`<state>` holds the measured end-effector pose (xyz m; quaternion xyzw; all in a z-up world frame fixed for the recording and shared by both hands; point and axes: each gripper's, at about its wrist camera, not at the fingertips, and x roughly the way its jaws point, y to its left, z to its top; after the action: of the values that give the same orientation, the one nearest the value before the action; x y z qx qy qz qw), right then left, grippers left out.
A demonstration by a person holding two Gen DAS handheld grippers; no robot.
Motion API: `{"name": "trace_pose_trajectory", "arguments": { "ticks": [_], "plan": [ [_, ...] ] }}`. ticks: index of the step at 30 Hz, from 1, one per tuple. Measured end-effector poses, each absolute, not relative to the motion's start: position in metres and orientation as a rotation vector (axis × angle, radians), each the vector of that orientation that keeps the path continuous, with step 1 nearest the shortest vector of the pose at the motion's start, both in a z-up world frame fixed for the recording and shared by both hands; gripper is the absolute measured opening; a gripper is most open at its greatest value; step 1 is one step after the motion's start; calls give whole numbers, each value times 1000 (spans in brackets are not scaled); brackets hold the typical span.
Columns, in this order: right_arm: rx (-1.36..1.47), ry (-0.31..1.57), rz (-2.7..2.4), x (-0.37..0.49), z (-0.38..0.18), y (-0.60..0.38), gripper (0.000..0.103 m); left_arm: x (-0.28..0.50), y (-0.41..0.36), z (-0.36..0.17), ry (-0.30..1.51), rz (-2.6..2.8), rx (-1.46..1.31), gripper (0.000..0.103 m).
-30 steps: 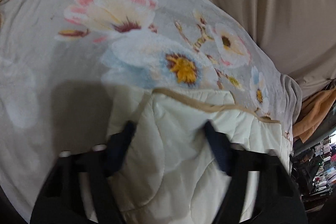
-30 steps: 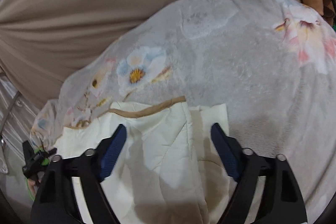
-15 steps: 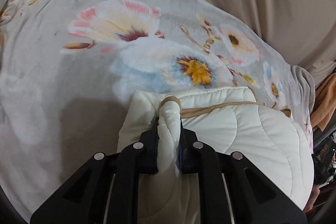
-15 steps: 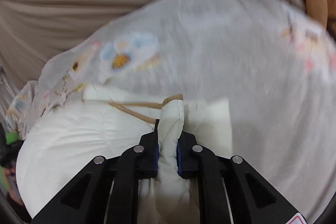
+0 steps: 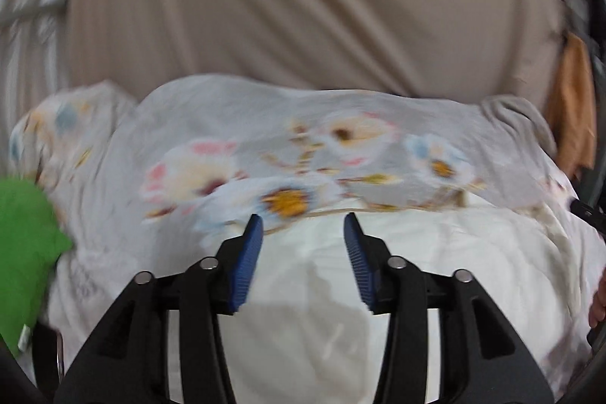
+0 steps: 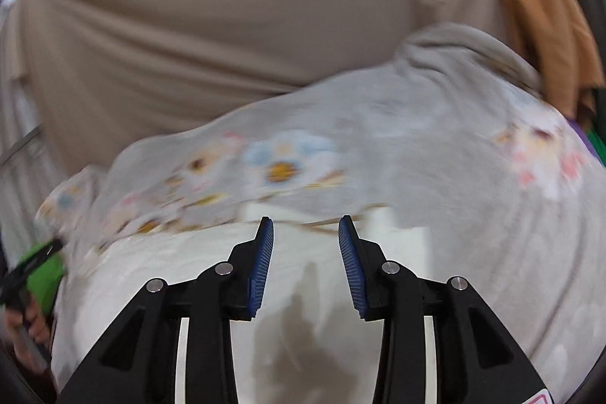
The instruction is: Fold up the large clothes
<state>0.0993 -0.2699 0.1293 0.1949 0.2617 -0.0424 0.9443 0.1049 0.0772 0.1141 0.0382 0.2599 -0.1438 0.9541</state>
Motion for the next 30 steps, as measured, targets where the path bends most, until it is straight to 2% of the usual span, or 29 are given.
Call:
{"name": "trace_pose_trajectory", "arguments": {
  "ticks": [3, 5, 8, 12, 15, 20, 30],
  "plan": [
    [266, 574, 90, 113, 132, -201, 34, 98, 29, 97, 565, -390, 149, 53],
    [162, 619, 175, 125, 119, -157, 29, 104, 7, 77, 615, -406, 192, 54],
    [37, 688, 160, 144, 93, -133, 27, 125, -4, 40, 696, -365, 229, 55],
    [89, 741, 81, 163, 70, -176, 26, 150, 19, 34, 691, -303, 201, 58],
    [144, 759, -11, 175, 63, -221, 26, 173, 32, 33, 710, -258, 182, 65],
    [251, 799, -123, 195, 46, -285, 26, 216, 49, 25, 727, -175, 190, 70],
    [297, 829, -142, 210, 26, -298, 29, 231, 41, 7, 768, -175, 179, 73]
  ]
}}
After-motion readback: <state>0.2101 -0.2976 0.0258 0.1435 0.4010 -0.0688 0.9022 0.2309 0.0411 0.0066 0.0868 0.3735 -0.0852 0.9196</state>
